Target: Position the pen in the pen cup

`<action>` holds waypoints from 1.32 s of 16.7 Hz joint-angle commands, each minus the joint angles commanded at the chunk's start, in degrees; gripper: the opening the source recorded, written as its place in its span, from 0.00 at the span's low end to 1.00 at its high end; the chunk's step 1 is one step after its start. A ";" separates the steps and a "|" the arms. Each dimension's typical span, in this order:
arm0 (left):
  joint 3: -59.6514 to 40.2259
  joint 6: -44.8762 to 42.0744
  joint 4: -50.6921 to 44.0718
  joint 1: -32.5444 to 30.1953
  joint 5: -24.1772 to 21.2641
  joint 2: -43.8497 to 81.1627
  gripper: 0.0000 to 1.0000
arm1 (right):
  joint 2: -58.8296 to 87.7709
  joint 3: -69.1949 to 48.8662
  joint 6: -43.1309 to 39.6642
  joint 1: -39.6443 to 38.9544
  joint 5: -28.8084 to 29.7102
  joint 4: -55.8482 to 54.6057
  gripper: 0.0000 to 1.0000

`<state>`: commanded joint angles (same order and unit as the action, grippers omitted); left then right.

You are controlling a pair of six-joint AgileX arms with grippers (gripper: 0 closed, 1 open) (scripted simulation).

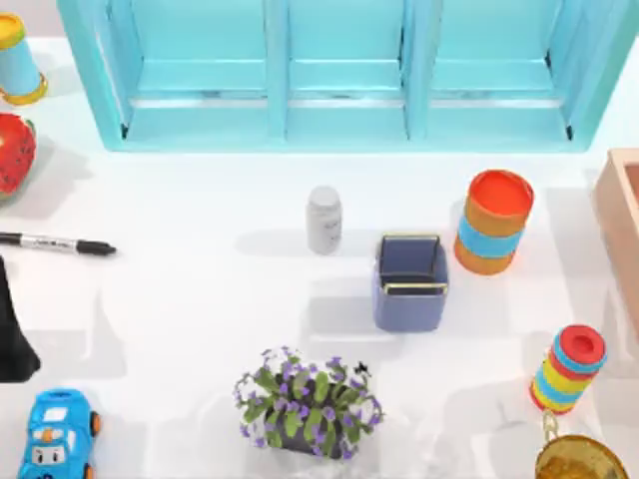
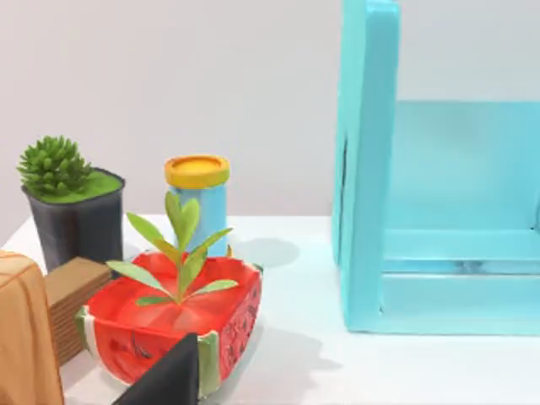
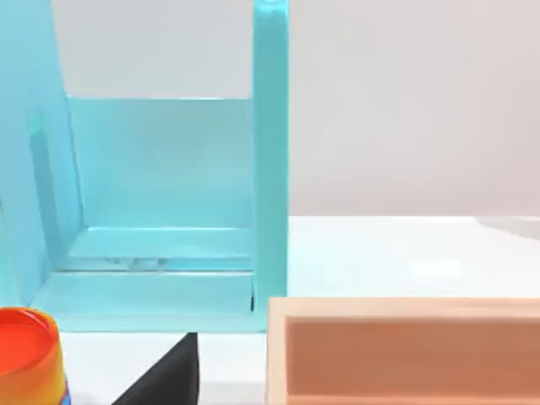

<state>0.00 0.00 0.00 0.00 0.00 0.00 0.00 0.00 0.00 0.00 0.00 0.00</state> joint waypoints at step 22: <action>-17.78 68.78 30.41 8.22 -13.53 80.42 1.00 | 0.00 0.00 0.00 0.00 0.00 0.00 1.00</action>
<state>-17.78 68.78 30.41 8.22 -13.53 80.42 0.00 0.00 0.00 0.00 0.00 0.00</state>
